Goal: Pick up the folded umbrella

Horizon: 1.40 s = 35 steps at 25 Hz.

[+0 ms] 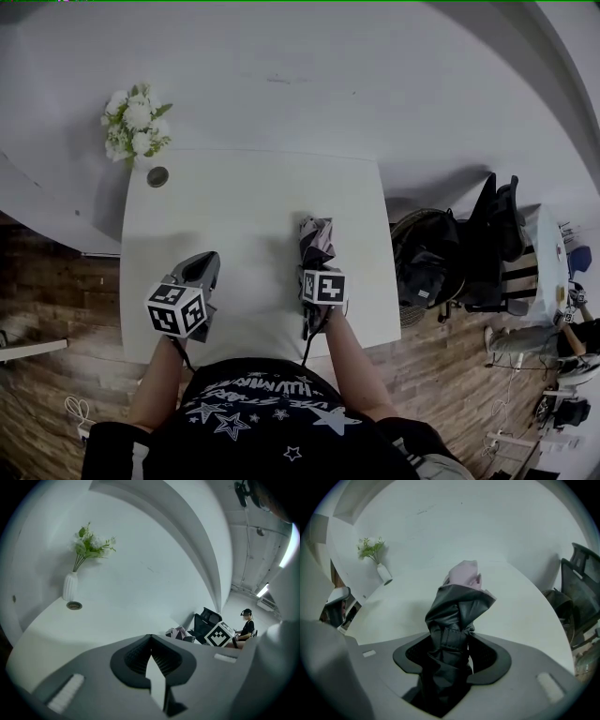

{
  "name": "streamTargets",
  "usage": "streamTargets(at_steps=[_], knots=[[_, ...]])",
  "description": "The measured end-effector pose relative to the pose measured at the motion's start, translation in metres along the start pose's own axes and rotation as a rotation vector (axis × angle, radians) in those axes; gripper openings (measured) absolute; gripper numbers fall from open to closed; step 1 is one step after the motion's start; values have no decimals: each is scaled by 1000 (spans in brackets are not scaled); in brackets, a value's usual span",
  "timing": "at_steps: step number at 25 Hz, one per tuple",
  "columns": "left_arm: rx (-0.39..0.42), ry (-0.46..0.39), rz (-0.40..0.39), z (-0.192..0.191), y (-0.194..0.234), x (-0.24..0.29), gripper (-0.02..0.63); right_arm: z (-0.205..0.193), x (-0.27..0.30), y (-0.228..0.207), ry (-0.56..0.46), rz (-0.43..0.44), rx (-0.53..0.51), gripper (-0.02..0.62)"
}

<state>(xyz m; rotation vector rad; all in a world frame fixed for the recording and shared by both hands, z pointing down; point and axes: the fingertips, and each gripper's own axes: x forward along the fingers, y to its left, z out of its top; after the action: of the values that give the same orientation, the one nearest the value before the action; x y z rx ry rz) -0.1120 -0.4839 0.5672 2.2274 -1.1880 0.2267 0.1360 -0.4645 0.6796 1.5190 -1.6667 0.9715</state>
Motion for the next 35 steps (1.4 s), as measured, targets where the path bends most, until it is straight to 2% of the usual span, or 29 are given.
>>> streamTargets(at_steps=[4,11,17,25,35], knots=[[10,2,-10,-1,-6,0,3,2,-1,-2,-25,1,-21,219],[29,0,-7,-6,-12,-5,3,6,-12,-5,-118,55,34,209],[68,0,-6,-5,-28,-17,3,14,-39,-7,-197,88,48,209],[93,-50,19,2,-55,-44,3,20,-82,-2,-297,154,46,210],[111,-82,34,-20,-97,-87,3,5,-148,6,-414,208,-9,210]])
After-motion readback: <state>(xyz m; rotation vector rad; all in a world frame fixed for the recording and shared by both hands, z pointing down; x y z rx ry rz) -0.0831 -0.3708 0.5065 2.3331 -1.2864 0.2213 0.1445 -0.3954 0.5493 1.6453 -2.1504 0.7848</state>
